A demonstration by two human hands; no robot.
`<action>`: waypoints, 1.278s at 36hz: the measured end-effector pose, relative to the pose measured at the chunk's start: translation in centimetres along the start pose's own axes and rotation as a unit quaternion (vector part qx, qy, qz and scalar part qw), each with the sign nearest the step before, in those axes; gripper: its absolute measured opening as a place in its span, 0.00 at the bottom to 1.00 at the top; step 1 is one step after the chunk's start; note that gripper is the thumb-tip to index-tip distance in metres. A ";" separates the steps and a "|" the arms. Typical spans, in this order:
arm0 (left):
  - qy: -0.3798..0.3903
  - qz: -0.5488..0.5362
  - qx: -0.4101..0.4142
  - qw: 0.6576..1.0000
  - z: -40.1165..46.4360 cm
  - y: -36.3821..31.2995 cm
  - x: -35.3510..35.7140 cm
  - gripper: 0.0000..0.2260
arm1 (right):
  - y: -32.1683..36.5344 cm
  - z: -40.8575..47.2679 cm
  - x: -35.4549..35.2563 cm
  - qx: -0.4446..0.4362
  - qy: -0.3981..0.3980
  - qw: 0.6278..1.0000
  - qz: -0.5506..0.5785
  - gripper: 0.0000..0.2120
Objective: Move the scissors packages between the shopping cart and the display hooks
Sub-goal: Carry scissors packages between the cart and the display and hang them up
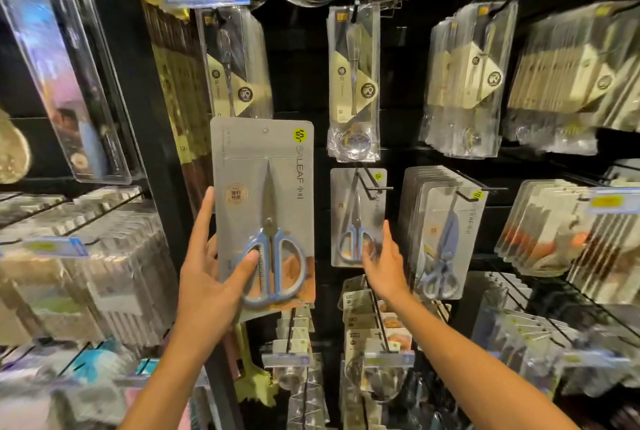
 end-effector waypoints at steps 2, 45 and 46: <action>0.006 -0.008 0.002 1.000 -0.2 0.0 -0.1 0.42 | 1.1 -1.5 0.0 -0.019 -0.001 1.000 0.016 0.40; 0.292 0.066 -0.134 0.945 -3.4 8.5 13.0 0.53 | 6.5 -18.0 -8.0 -0.005 0.023 0.988 0.153 0.38; 0.294 0.066 -0.133 0.944 -3.1 8.4 13.4 0.53 | 6.5 -17.9 -8.2 -0.007 0.019 0.988 0.155 0.38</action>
Point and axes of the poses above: each hand's wrist, its own z-axis towards the middle knuckle, its own x-axis out of the palm, y = z × x, the point moved 10 cm from there along z, towards the middle knuckle, and after that the axes turned 11 degrees about -x, right-handed, at the moved point
